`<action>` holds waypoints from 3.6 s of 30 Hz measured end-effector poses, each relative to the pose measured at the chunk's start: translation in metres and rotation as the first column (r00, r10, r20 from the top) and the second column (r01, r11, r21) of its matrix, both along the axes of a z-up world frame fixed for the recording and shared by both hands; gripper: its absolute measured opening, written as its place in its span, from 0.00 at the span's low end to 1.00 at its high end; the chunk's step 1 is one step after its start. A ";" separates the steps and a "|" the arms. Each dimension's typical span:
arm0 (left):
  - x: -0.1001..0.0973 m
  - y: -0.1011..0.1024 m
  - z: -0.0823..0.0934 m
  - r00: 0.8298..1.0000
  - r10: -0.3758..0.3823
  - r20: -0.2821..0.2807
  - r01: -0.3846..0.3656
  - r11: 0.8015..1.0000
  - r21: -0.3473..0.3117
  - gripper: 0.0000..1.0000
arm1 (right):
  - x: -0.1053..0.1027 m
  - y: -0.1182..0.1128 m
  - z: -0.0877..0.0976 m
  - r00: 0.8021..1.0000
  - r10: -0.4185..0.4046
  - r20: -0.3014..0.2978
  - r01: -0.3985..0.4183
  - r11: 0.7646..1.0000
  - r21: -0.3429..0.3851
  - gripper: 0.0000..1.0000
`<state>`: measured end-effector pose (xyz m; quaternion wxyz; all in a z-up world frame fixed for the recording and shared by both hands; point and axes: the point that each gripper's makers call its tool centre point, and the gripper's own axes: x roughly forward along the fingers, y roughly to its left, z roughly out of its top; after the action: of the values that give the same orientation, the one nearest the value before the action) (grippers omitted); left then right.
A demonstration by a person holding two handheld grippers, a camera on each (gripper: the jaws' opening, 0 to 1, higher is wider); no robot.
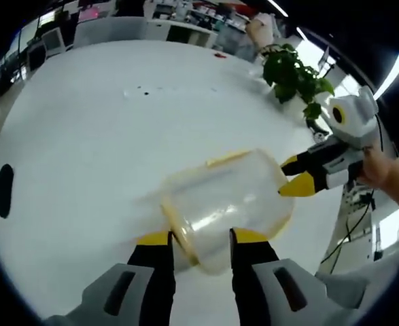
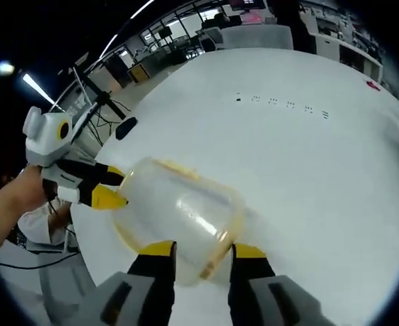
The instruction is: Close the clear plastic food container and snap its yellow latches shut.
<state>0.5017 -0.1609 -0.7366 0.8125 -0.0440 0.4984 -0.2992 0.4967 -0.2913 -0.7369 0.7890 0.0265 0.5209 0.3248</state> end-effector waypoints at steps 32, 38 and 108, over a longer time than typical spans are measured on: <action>-0.009 -0.001 0.020 0.929 -0.341 0.141 0.309 0.928 0.208 0.37 | -0.005 -0.004 0.018 0.885 0.420 0.203 -0.374 0.899 -0.229 0.37; -0.009 -0.003 0.024 0.877 -0.456 0.155 0.397 0.867 0.302 0.38 | -0.005 -0.003 0.020 0.849 0.486 0.208 -0.432 0.865 -0.254 0.38; -0.005 -0.067 0.032 0.504 -0.823 0.262 0.718 0.568 0.403 0.34 | -0.006 0.056 0.021 0.543 0.798 0.262 -0.733 0.603 -0.316 0.30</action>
<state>0.4966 -0.2275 -0.7047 0.6766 0.3494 0.3084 -0.5701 0.4903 -0.2349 -0.7161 0.6500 -0.3341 0.3430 0.5902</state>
